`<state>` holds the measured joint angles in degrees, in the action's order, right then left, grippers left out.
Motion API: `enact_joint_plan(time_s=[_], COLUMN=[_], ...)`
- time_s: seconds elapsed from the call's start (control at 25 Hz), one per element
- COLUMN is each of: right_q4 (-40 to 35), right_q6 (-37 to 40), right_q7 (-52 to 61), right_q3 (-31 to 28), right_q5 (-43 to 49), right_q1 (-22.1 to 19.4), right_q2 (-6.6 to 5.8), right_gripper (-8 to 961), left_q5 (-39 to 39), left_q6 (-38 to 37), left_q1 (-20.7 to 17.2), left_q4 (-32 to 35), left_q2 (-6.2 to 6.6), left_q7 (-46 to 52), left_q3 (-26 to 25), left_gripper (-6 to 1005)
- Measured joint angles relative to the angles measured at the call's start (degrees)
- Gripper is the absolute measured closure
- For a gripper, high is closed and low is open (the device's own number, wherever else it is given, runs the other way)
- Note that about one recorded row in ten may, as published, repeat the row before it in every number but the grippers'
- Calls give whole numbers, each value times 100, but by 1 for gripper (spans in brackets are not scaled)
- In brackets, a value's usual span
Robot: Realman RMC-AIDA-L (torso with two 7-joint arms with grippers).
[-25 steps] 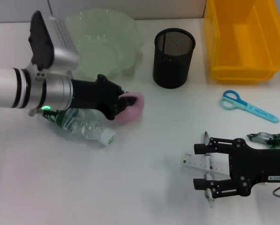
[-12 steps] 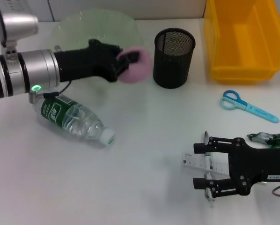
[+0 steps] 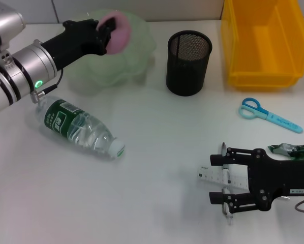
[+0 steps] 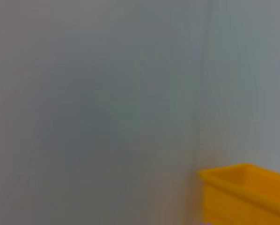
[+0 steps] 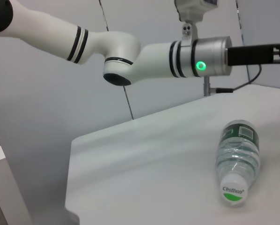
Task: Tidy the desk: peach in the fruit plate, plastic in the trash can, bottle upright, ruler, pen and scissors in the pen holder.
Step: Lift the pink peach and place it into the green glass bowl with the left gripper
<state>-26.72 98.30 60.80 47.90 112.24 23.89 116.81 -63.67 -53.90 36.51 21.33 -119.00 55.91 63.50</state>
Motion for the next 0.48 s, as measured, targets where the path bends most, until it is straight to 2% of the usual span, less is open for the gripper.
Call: enact_joint_plan(time_s=[0.08,0.2,0.48], right_q4=[0,0,0], right_q6=[-3,-6,-6], right_q7=[-1,-3,-5], right_q3=[0,0,5], right_q5=[0,0,0], right_q1=[-1,-7,-3], right_q2=[1,5,8], right_gripper=[118,119,119], left_q5=[88,360,587], left_q6=[145,753,1112], left_q1=[60,292,471], left_q4=[-93,-432,-717], left_q2=[-3,-15,-18], left_q7=[-120,-607,-1047], left_q3=[0,-3,-31], left_gripper=[945,941,932])
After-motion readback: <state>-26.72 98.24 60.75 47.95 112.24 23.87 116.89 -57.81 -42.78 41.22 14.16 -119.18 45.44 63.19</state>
